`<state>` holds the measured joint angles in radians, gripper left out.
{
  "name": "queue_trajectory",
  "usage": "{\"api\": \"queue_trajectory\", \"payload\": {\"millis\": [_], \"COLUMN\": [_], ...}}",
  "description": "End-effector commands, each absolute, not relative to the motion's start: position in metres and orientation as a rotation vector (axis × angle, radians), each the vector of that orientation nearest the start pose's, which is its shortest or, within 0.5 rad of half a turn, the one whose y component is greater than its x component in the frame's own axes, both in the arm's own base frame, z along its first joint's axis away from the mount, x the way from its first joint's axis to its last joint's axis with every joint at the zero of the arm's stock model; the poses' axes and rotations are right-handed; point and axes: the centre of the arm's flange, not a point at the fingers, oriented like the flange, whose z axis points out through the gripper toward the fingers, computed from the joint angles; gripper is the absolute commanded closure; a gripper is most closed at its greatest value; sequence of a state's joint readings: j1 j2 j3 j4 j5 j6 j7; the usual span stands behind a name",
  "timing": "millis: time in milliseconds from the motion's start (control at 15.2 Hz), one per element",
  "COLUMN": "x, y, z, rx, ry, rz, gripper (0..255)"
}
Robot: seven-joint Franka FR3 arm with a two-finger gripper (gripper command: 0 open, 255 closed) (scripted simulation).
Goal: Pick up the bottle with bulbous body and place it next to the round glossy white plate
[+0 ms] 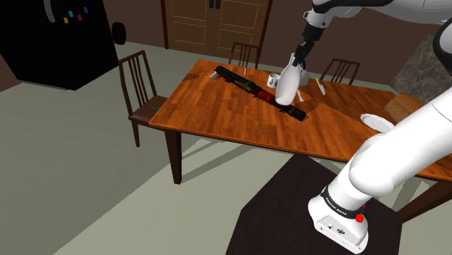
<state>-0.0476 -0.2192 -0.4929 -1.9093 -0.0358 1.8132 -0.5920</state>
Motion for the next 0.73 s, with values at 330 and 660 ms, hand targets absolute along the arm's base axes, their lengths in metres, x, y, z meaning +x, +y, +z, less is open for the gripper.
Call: {"api": "queue_trajectory", "payload": {"millis": [330, 660], "x": [0.425, 0.425], "y": [-0.283, -0.283], "z": [0.624, 0.65], "rx": [-3.129, -3.129], "ry": [-0.099, -0.099], "rz": [-0.187, -0.187], "gripper": [255, 255]}}
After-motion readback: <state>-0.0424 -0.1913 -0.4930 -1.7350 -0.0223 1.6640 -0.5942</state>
